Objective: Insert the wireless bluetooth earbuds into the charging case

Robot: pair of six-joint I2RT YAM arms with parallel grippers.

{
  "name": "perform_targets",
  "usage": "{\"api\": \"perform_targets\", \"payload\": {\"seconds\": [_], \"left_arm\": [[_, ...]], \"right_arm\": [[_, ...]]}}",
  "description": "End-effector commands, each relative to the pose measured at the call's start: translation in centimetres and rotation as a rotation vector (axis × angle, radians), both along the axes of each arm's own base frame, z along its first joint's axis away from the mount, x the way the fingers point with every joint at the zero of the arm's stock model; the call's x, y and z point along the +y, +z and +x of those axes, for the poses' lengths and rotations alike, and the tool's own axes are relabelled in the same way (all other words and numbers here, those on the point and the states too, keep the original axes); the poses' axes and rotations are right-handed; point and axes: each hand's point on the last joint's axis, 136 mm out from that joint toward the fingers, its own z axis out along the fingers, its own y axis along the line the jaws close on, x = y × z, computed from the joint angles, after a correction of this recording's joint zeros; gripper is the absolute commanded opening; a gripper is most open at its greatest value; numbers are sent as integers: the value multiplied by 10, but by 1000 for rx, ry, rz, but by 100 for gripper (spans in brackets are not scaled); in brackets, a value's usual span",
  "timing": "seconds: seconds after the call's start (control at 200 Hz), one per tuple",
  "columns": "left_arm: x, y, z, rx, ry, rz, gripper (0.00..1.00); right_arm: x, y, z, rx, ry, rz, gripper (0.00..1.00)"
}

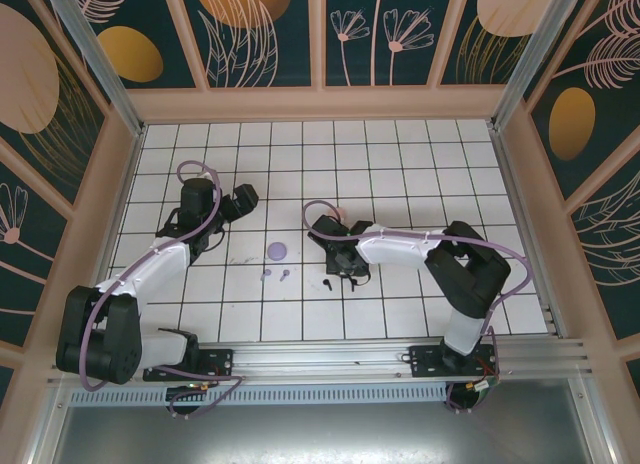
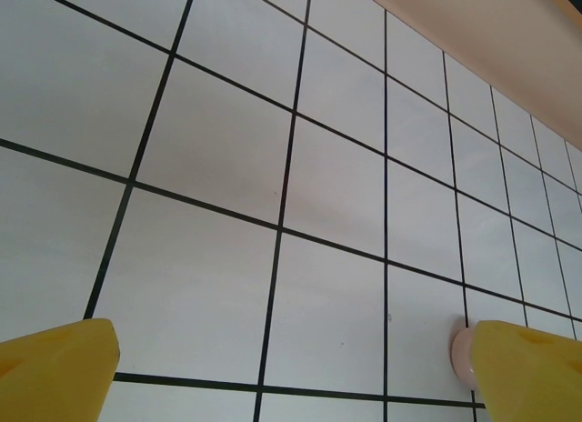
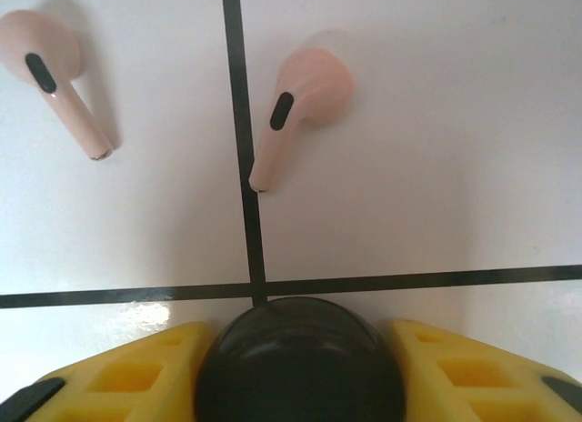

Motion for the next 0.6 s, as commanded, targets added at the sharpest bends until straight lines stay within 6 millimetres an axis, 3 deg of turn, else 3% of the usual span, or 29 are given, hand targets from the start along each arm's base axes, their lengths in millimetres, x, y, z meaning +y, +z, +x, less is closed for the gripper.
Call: {"api": "perform_targets", "payload": {"seconds": [0.0,0.12,0.33,0.596], "left_arm": [[-9,11,-4,9,-19,-58,99],[-16,21,-13,-10,-27,-157,99],[-28,46,-23,-137,-85,-262,96],[-55,66,-30,-281,-181,-372,96]], "right_arm": [[8,2,0,-14,5,38,43],[10,20,3,-47,-8,81,41],[18,73,18,-145,-27,214,41],[17,139,84,-225,-163,535,41]]}}
